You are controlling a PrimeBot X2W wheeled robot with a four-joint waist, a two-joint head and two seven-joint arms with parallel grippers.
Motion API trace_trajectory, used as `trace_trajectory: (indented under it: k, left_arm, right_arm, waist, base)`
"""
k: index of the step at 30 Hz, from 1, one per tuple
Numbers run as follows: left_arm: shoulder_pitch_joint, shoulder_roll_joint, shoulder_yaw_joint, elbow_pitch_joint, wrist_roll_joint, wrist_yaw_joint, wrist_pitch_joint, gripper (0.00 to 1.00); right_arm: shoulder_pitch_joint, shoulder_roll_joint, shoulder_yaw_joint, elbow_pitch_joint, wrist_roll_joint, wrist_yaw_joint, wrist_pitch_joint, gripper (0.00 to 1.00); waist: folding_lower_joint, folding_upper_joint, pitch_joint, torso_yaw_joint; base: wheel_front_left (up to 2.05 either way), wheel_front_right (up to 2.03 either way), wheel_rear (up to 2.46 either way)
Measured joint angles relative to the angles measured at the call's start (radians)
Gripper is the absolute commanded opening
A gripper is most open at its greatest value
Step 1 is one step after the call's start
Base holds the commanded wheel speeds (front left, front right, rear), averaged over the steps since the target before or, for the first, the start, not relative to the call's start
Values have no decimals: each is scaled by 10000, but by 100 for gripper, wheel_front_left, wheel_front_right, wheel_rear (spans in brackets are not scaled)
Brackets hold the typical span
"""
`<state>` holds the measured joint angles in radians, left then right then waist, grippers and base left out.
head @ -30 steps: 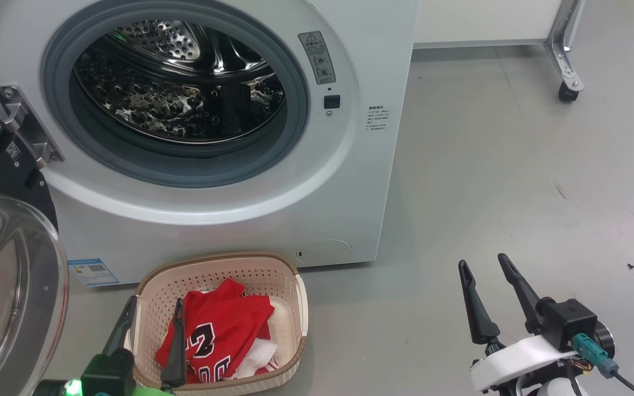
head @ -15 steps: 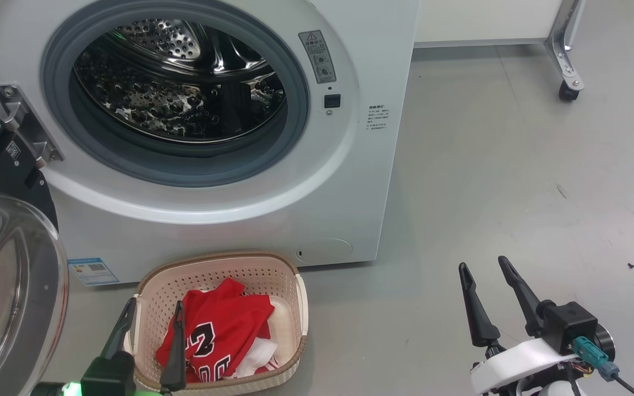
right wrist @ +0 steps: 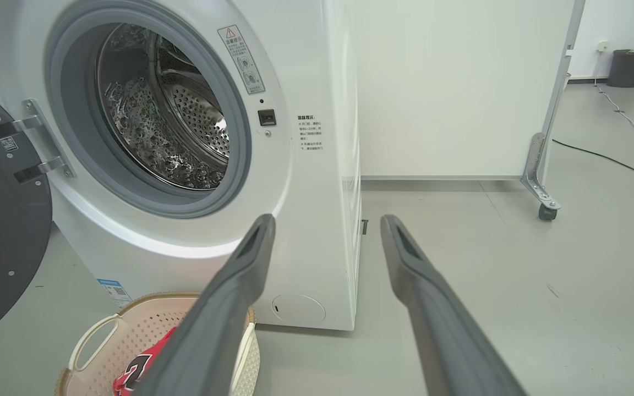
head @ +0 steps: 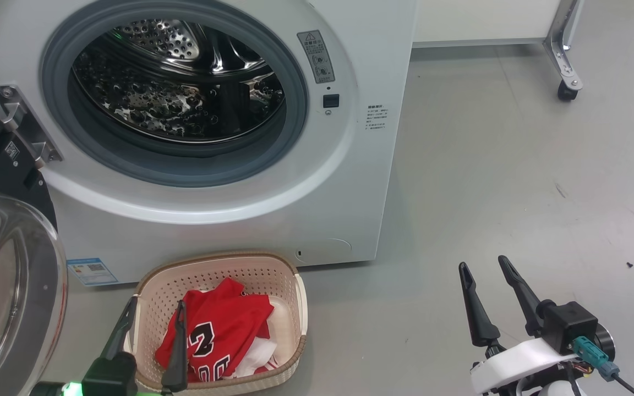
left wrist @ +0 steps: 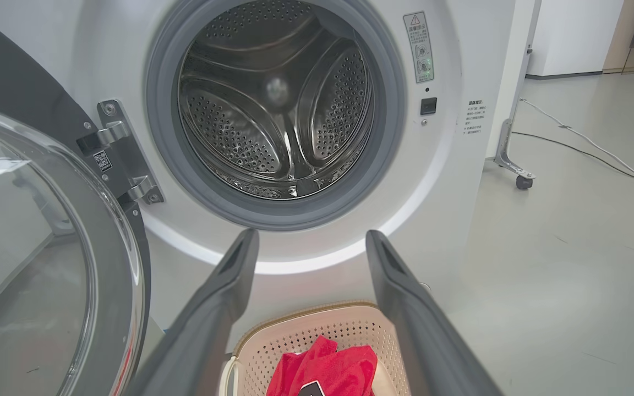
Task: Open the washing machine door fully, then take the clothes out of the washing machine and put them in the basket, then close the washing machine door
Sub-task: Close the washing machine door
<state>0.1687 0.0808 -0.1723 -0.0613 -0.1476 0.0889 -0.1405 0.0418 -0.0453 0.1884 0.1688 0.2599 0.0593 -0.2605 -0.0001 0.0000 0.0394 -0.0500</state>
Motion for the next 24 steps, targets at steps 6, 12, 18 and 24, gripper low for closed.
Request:
trace_trajectory:
  k: [6, 12, 18, 24]
  left_arm:
    - [20, 4, -38, -155, 0, 33, 86, 100]
    - [62, 4, -59, -267, 0, 40, 163, 100]
    - [87, 6, -84, -403, 0, 40, 199, 100]
    - [164, 21, -173, -451, 0, 36, 265, 100]
  right_arm:
    - [0, 2, -2, -6, 0, 0, 0, 100]
    - [0, 4, -2, -10, 0, 2, 0, 100]
    - [0, 4, -2, -21, 0, 2, 0, 100]
    - [0, 6, -2, -25, 0, 2, 0, 100]
  waist:
    - [0, 0, 16, -4]
    - [0, 0, 27, -2]
    - [0, 0, 41, -4]
    - [0, 0, 67, 5]
  base:
    - [-46, 46, 0]
    - [-68, 68, 0]
    - [-92, 92, 0]
    - [-117, 117, 0]
